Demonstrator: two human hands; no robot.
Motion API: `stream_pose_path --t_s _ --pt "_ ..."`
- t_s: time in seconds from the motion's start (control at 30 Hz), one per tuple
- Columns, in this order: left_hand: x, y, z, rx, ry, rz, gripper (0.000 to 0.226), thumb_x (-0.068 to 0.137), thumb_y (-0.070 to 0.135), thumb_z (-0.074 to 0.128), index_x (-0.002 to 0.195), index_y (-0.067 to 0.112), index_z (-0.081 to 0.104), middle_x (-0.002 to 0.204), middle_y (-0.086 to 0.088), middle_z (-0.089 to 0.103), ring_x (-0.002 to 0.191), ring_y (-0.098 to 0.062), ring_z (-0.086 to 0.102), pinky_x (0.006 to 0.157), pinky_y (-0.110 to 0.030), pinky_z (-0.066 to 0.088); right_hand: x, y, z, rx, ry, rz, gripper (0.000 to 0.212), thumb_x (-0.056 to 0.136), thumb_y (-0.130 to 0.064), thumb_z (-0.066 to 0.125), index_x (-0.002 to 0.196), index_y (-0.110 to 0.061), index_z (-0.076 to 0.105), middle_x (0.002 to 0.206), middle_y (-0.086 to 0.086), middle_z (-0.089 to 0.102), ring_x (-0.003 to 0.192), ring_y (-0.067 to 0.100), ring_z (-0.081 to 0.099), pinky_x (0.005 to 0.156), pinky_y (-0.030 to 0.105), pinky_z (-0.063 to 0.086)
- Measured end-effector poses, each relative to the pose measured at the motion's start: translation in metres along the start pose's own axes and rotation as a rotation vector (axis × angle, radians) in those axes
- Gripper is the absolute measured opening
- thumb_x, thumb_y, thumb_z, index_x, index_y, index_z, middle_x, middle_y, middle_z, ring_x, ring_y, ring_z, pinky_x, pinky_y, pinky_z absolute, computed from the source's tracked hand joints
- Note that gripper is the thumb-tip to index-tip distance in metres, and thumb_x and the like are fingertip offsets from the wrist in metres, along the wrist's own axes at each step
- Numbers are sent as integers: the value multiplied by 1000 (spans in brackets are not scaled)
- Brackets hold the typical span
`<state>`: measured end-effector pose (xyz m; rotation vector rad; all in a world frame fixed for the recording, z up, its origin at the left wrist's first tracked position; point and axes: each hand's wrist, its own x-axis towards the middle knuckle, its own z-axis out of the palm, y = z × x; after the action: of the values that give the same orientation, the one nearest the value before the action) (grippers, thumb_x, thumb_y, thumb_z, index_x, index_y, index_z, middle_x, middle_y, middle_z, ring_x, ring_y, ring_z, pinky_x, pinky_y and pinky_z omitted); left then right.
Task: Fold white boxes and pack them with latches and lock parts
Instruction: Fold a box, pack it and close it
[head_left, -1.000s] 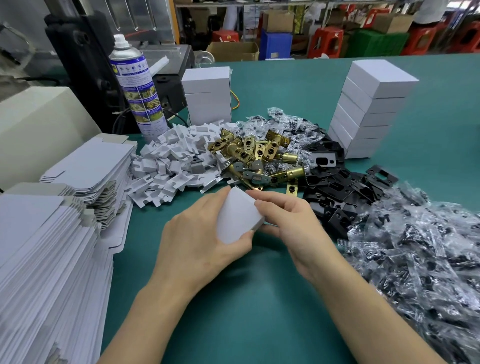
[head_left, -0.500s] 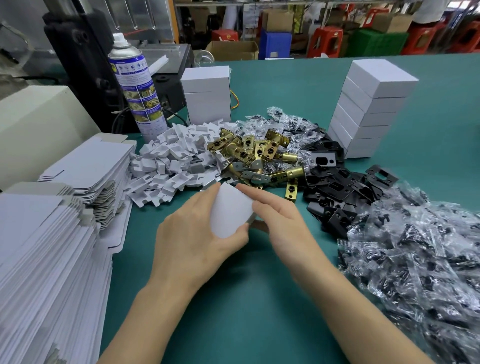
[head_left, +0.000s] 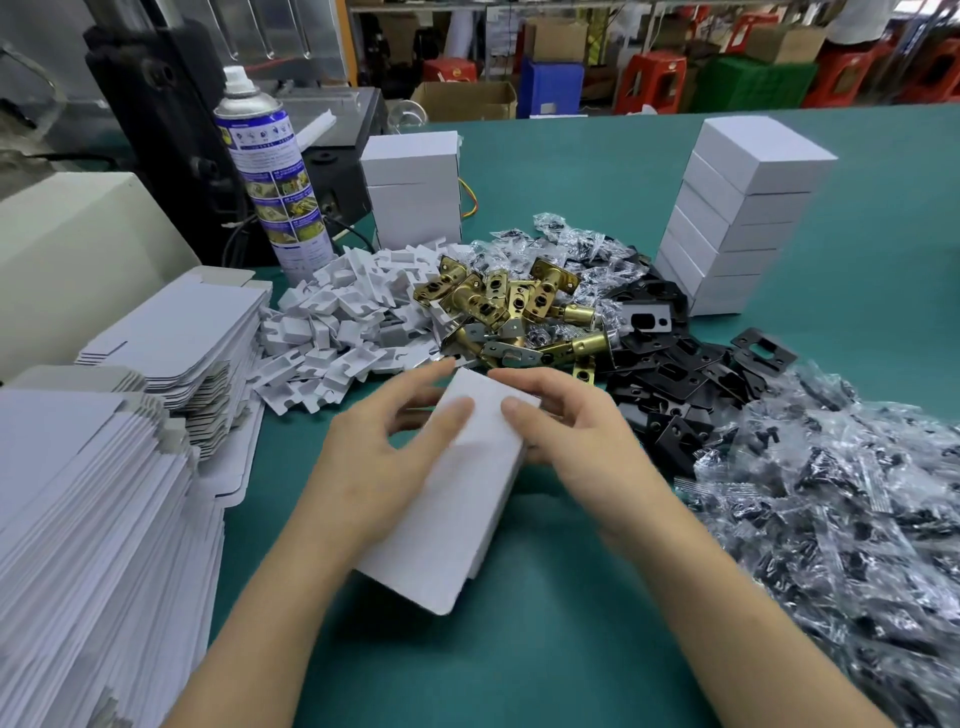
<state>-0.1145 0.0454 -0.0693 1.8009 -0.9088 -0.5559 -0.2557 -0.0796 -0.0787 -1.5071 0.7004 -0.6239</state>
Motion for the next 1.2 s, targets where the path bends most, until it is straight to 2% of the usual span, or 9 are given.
stream_pose_path --t_s 0.17,0.5,0.63,0.73,0.83,0.93,1.07,1.13,1.2 --pt "2 0 -7 -350 -124 -188 36 86 58 62 119 51 74 116 10 78 93 -14 75 76 -38 60 1 -3 -8 -2 -86 31 18 103 -17 61 111 -25 75 99 1 78 100 23 74 90 49 61" --pt "6 -8 6 -372 -19 -197 15 99 21 70 91 28 80 80 3 73 58 -13 62 46 -23 50 0 -4 -8 -54 -114 39 23 104 -17 59 100 -25 79 99 8 76 89 18 70 91 51 57" --pt "7 -7 5 -457 27 -264 14 96 24 73 87 29 82 74 6 73 54 -10 62 45 -21 47 2 -4 -8 -1 -154 22 27 107 -20 52 110 -30 77 106 5 75 100 20 71 79 32 59" --pt "10 -8 3 -535 136 -295 15 99 19 68 87 21 78 73 8 74 55 -5 63 44 -18 45 2 -5 -15 -135 -210 -124 51 100 -1 46 128 -38 67 124 -15 69 118 14 62 96 34 56" --pt "10 -9 1 -548 124 -280 15 101 14 62 93 16 74 73 8 73 57 -4 66 43 -20 47 -1 -7 -16 -467 -282 -411 58 92 -8 71 140 -38 58 148 -23 52 139 -1 45 111 26 42" --pt "8 -12 5 -389 33 -239 23 104 12 56 90 16 74 74 -1 73 57 -9 66 42 -20 43 1 -2 -11 -464 -172 -490 38 84 -24 85 119 -26 72 122 -18 69 120 1 60 102 25 47" --pt "9 -19 2 376 21 161 23 99 14 63 112 31 71 102 19 68 92 -1 59 80 -23 46 7 0 -20 -387 -96 -357 31 85 -21 83 113 -30 74 104 -18 75 98 3 69 84 24 54" --pt "8 -20 -3 393 -171 246 49 90 18 70 131 42 57 125 27 61 117 5 54 100 -20 43 10 2 -25 -379 -100 -299 35 85 -19 83 111 -40 72 103 -22 75 97 1 70 85 27 57" --pt "6 -19 -1 260 -249 247 55 85 27 75 130 49 51 128 34 63 122 10 57 99 -7 40 10 2 -26 -371 -148 -249 35 84 -20 82 107 -44 70 104 -23 75 99 -1 71 88 30 59"
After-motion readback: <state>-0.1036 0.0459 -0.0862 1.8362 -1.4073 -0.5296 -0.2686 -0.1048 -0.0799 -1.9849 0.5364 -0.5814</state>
